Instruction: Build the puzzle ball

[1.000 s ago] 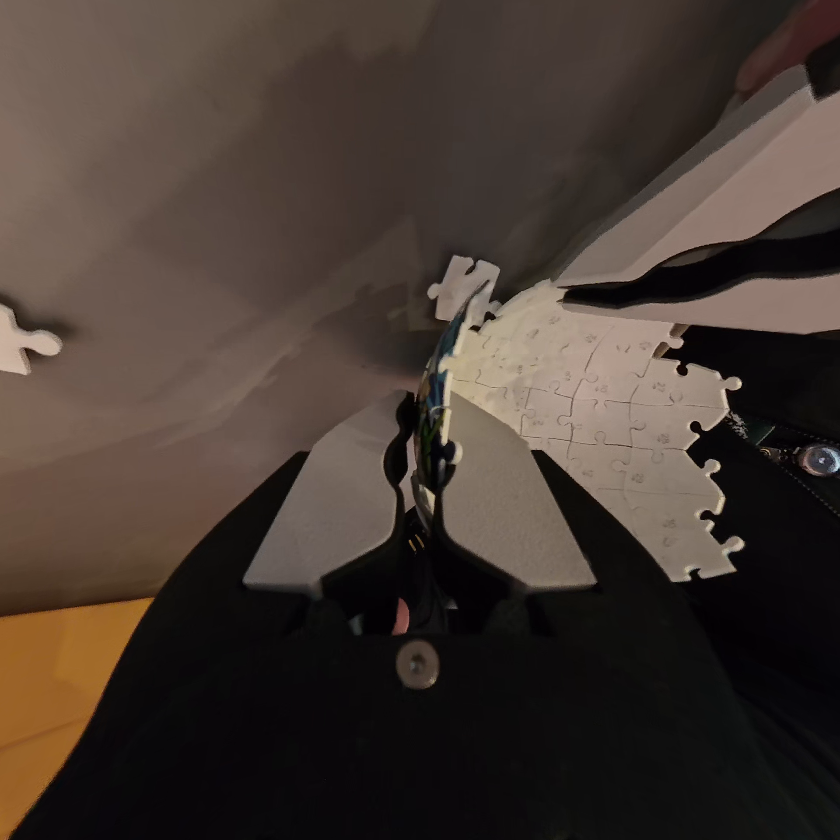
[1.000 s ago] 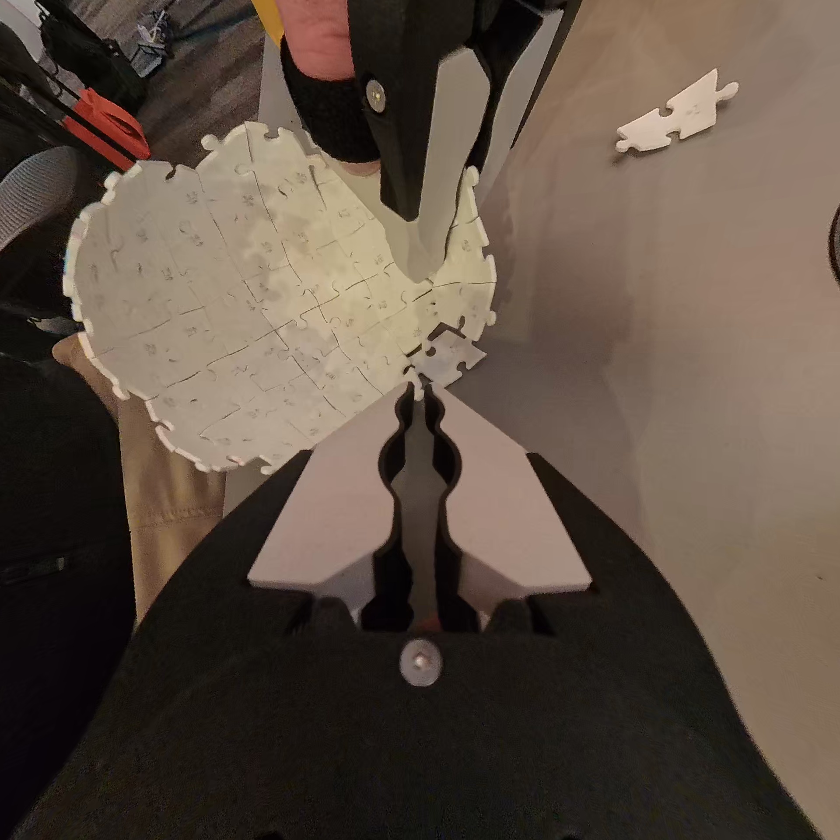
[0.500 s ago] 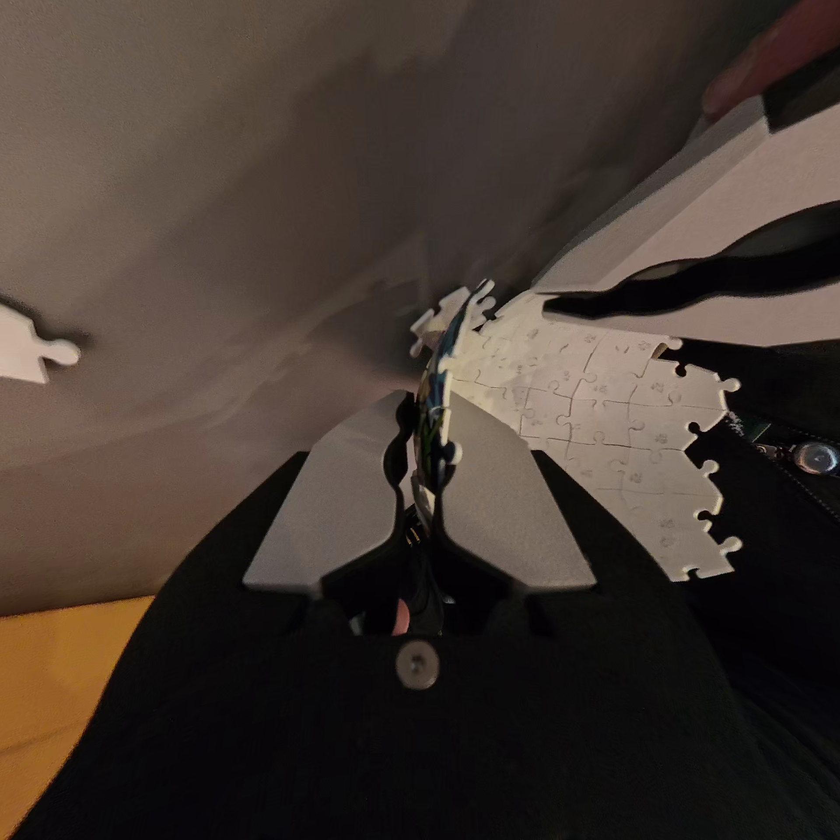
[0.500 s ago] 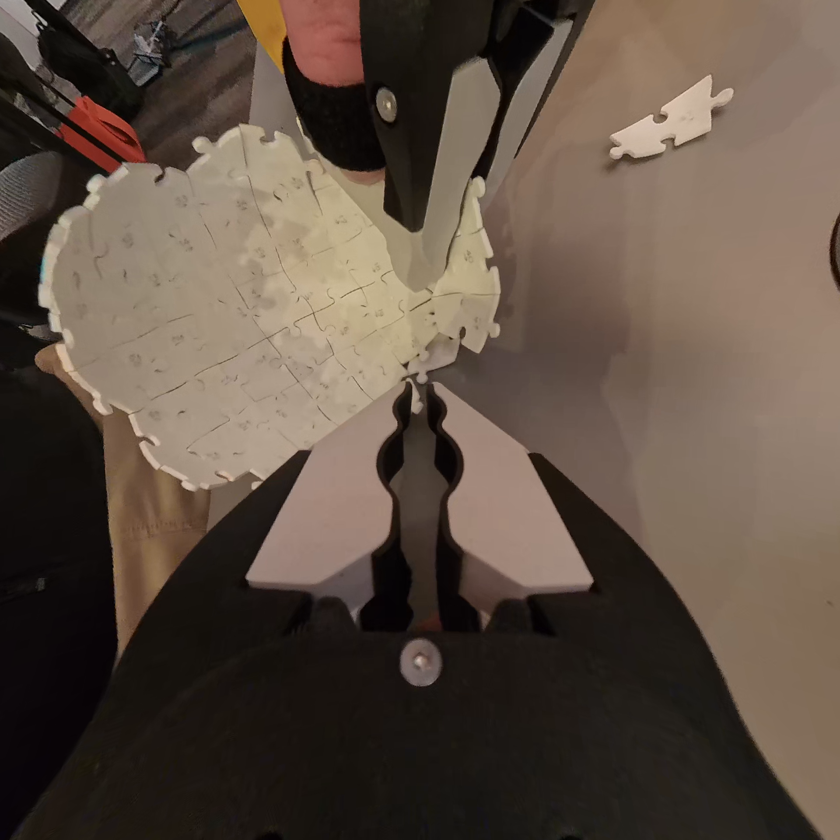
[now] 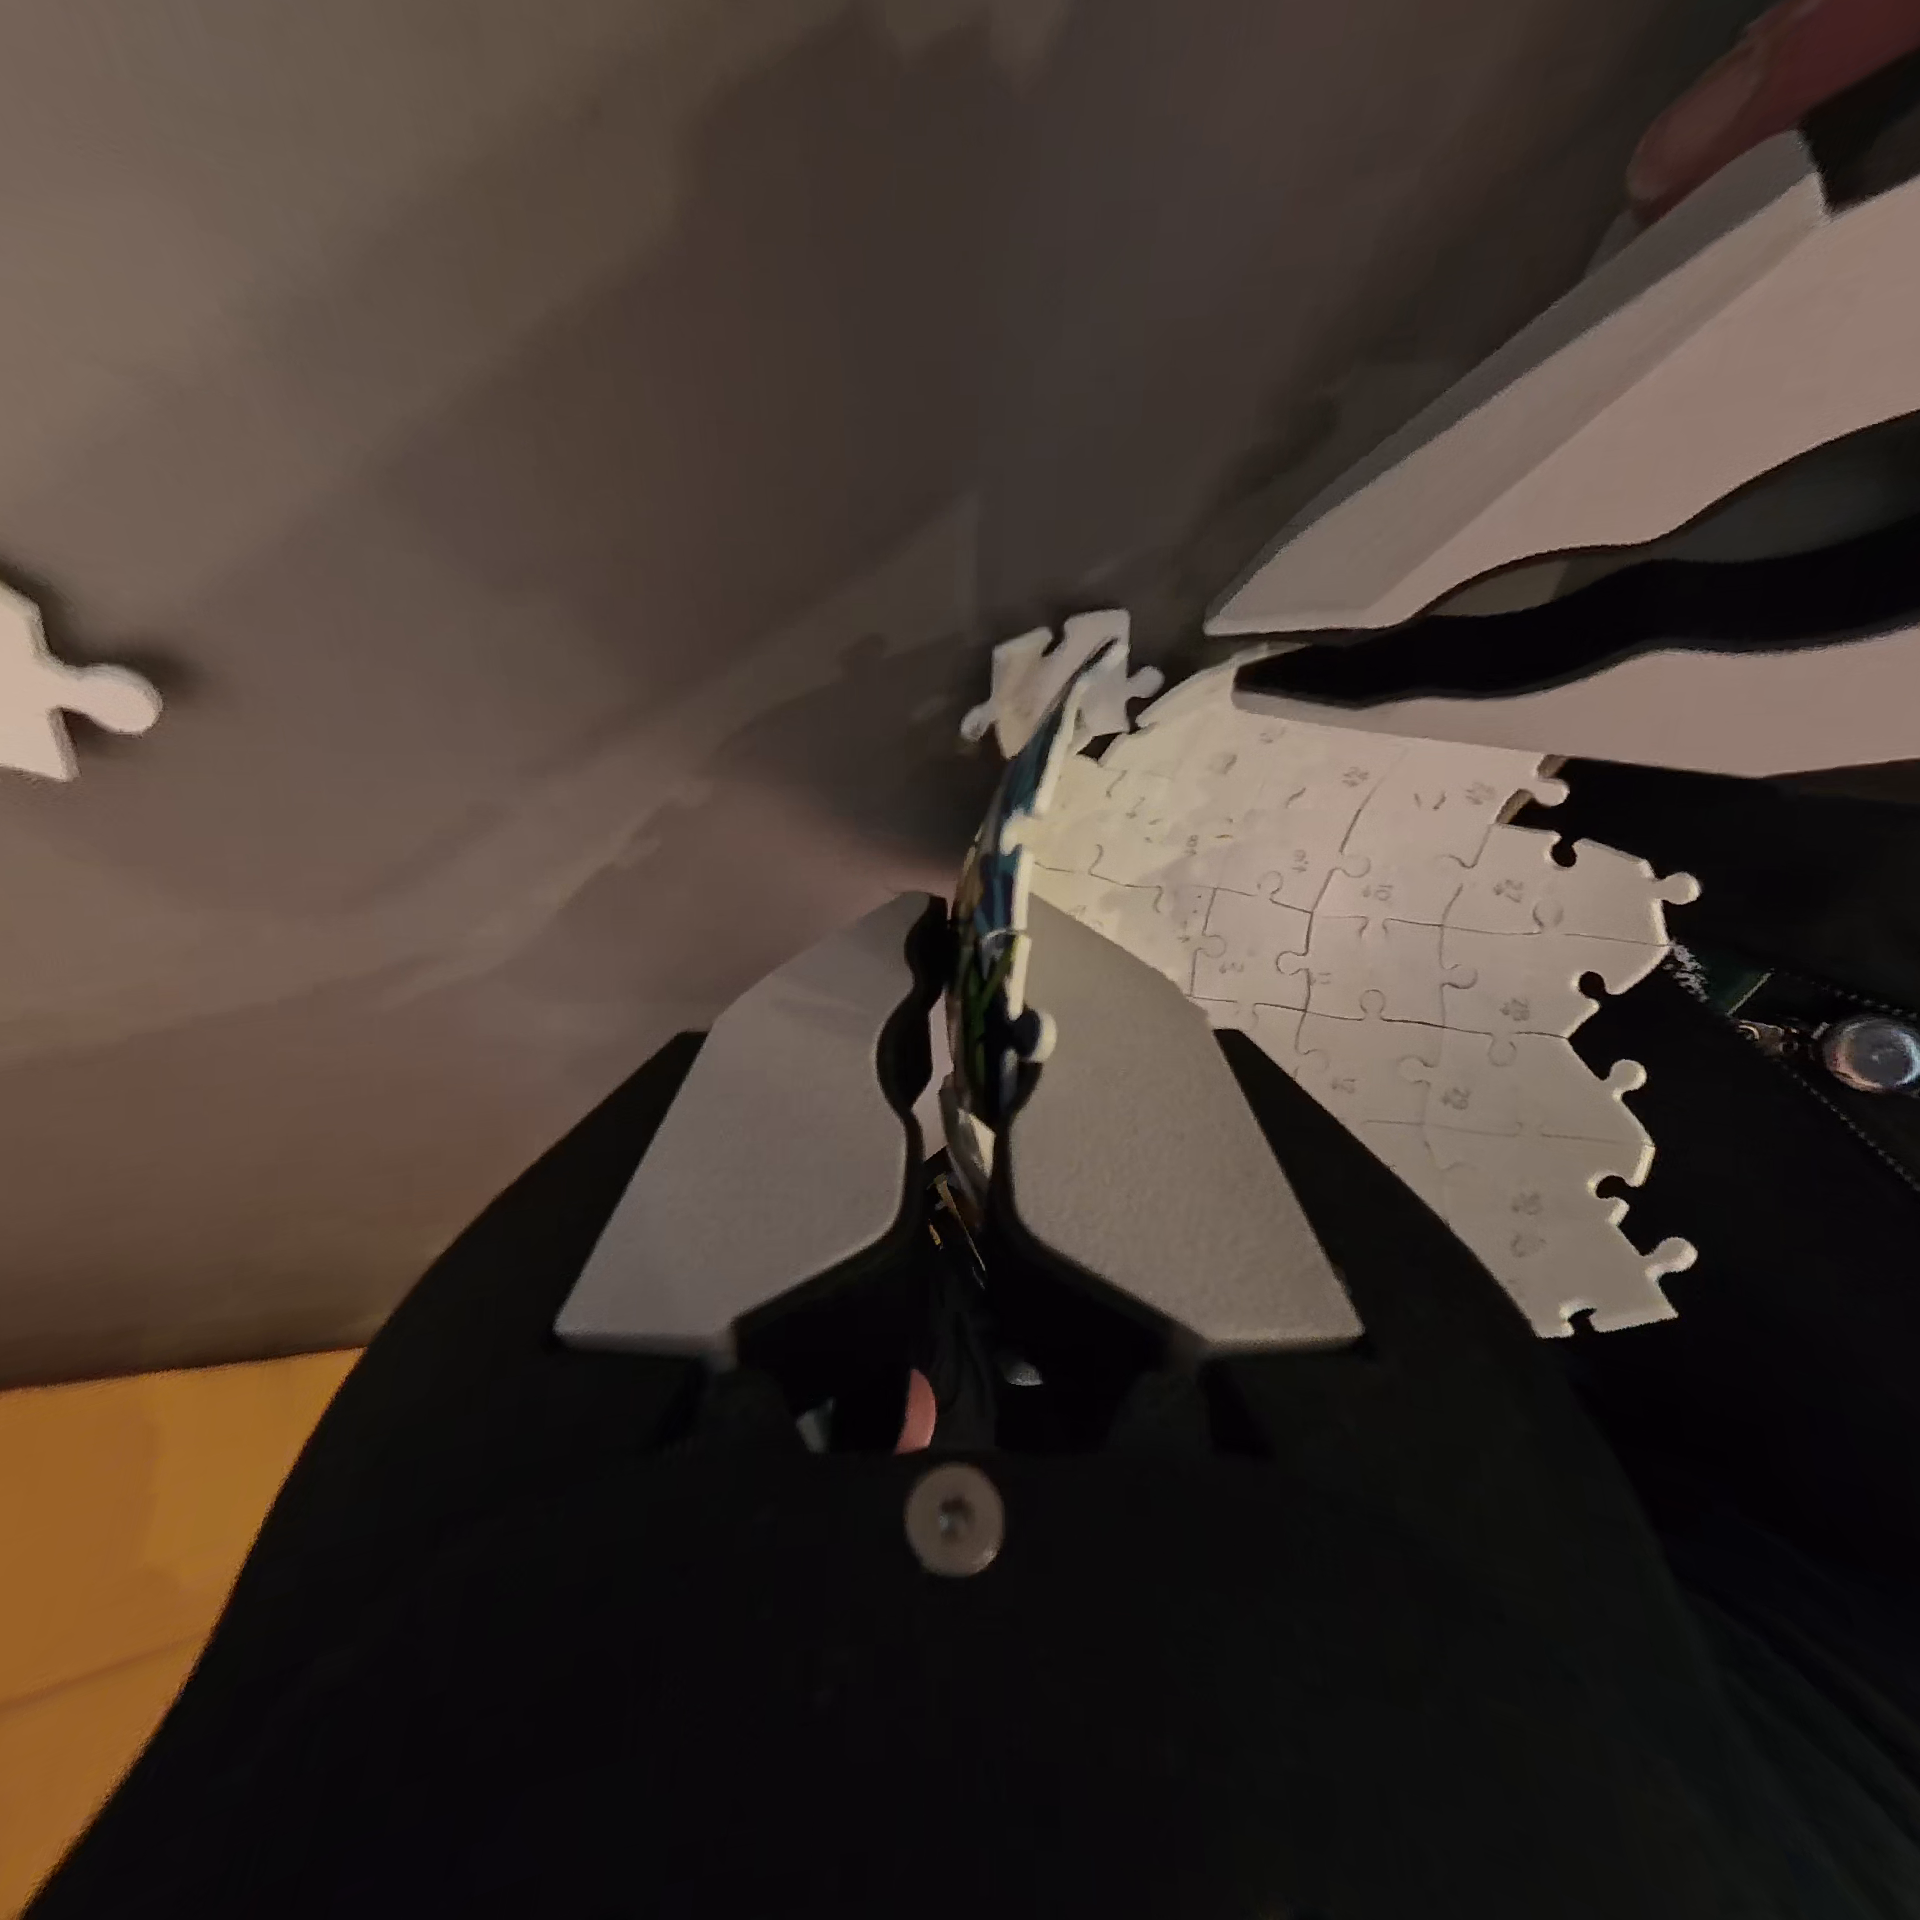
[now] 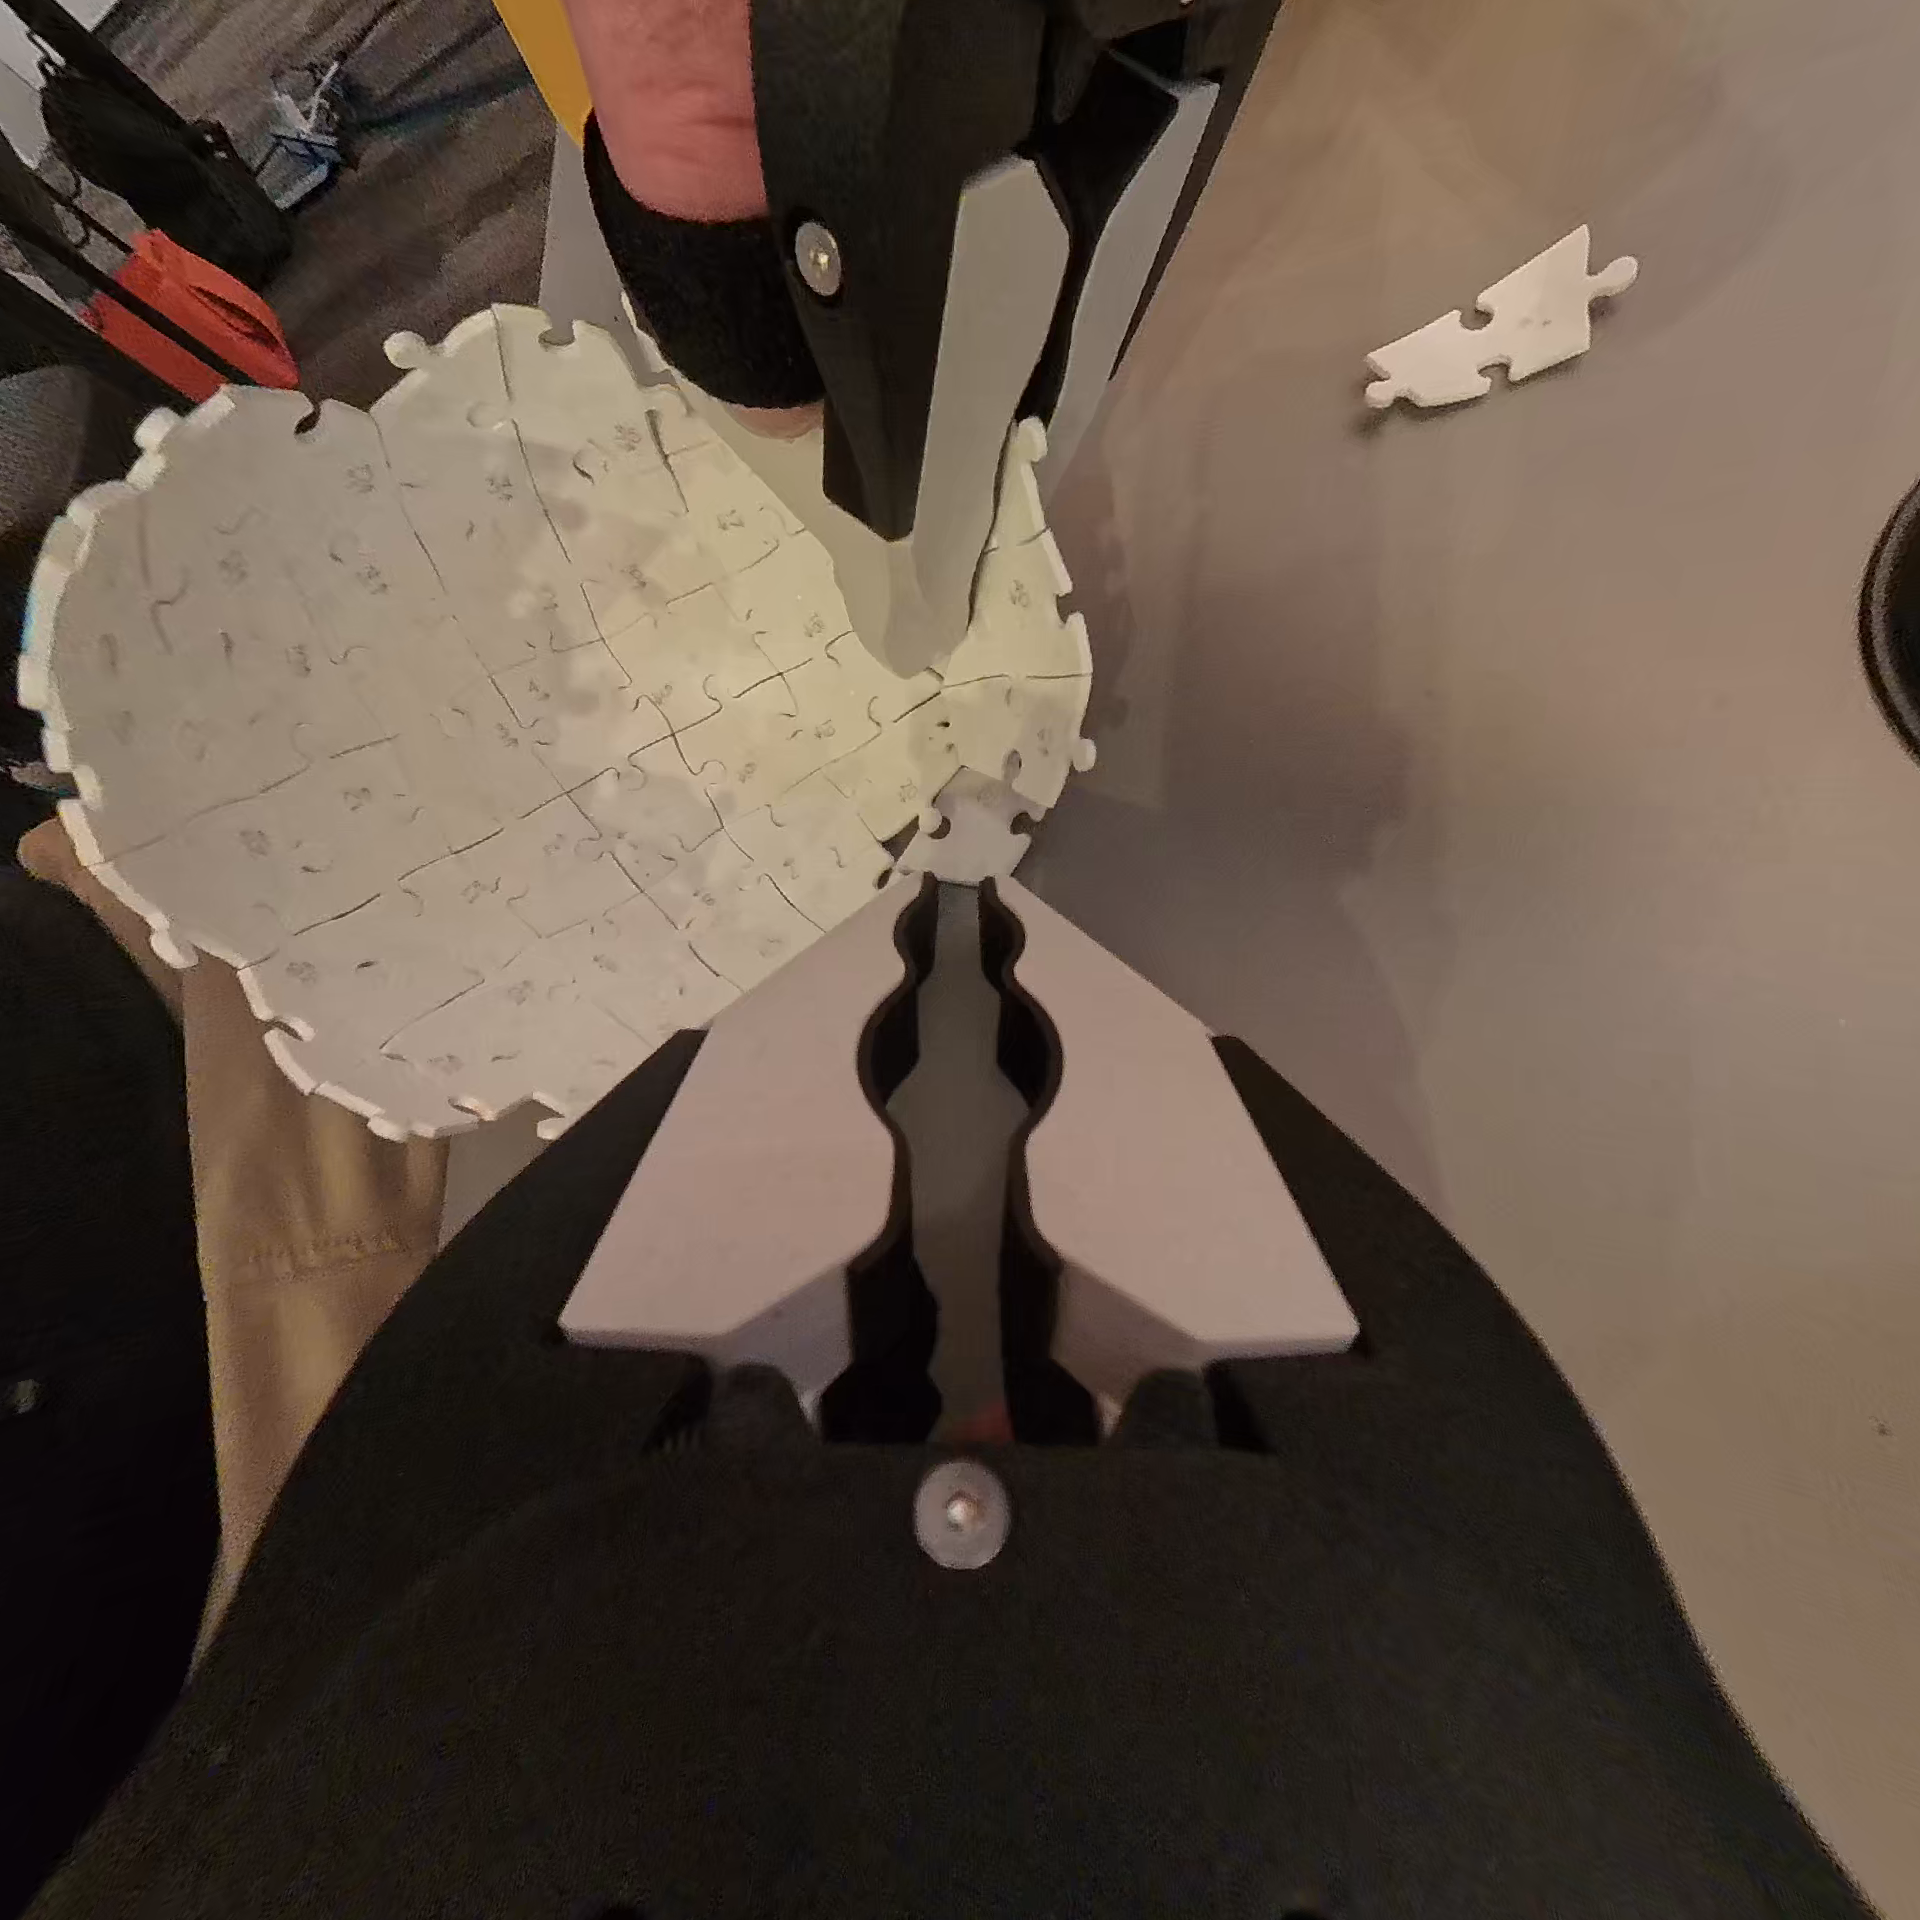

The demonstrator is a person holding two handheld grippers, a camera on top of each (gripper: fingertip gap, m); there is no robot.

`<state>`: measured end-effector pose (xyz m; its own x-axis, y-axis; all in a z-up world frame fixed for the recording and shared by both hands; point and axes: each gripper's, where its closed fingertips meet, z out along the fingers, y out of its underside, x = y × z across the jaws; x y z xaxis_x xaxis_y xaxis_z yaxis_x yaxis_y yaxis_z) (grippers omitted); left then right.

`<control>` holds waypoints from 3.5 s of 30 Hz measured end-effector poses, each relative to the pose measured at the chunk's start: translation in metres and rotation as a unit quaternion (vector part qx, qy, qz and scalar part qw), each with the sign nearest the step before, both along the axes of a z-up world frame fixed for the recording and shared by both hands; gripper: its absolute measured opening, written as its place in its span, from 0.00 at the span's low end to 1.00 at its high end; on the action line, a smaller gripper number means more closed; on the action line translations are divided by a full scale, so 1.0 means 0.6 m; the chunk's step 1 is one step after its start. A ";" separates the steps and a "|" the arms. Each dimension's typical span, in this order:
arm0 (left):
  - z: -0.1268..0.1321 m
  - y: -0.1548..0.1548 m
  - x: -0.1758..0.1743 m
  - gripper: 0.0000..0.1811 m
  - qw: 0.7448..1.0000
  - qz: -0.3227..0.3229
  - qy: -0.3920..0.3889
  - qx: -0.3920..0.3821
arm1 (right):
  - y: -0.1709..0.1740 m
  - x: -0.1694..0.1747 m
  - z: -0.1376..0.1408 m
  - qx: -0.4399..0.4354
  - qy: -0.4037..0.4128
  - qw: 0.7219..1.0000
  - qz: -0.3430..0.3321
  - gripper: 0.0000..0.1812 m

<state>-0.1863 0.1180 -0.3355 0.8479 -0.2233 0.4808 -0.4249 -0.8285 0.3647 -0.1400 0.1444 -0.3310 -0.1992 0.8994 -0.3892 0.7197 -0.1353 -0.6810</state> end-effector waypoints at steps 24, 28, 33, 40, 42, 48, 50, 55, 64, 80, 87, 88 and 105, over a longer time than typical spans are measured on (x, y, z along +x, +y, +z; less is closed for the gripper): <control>-0.004 -0.003 -0.006 0.03 1.000 0.014 0.000 -0.011 | -0.008 -0.010 -0.028 -0.017 -0.044 0.999 -0.002 0.02; -0.003 -0.001 -0.002 0.03 1.000 0.008 -0.003 -0.008 | -0.010 -0.003 -0.027 -0.042 -0.062 0.997 -0.008 0.02; -0.004 0.000 0.003 0.03 1.000 0.006 -0.006 -0.006 | -0.004 -0.005 -0.012 -0.049 -0.046 0.998 -0.011 0.03; -0.001 -0.007 -0.005 0.03 1.000 0.013 0.000 -0.004 | 0.003 -0.020 -0.017 0.000 -0.018 1.000 -0.003 0.00; -0.002 -0.010 -0.007 0.03 1.000 0.017 -0.002 -0.003 | -0.001 -0.021 -0.019 0.001 -0.018 1.000 0.003 0.00; 0.001 -0.008 -0.002 0.03 1.000 0.015 -0.004 0.006 | -0.001 -0.017 -0.031 0.018 -0.041 0.999 0.001 0.00; 0.003 -0.005 0.002 0.03 1.000 0.013 -0.005 0.007 | -0.001 -0.017 -0.031 0.019 -0.044 0.999 -0.003 0.00; 0.005 -0.004 0.011 0.03 1.000 0.013 -0.012 0.006 | -0.001 -0.018 -0.031 0.009 -0.044 0.999 -0.014 0.00; 0.010 -0.010 0.010 0.03 0.999 0.025 -0.024 0.009 | 0.002 -0.014 -0.031 -0.008 -0.051 0.998 -0.032 0.00; 0.005 -0.006 0.019 0.03 0.998 0.050 -0.025 0.004 | -0.005 -0.013 -0.031 -0.057 -0.070 0.991 -0.100 0.00; -0.004 -0.009 0.020 0.03 0.998 0.051 -0.020 -0.006 | -0.008 -0.013 -0.027 -0.063 -0.064 0.991 -0.095 0.00; -0.004 -0.009 0.020 0.03 0.999 0.051 -0.019 -0.006 | -0.010 -0.013 -0.025 -0.065 -0.062 0.992 -0.091 0.00; -0.007 -0.006 0.017 0.03 0.999 0.043 -0.009 -0.015 | -0.033 -0.019 -0.027 0.027 -0.061 0.998 -0.014 0.00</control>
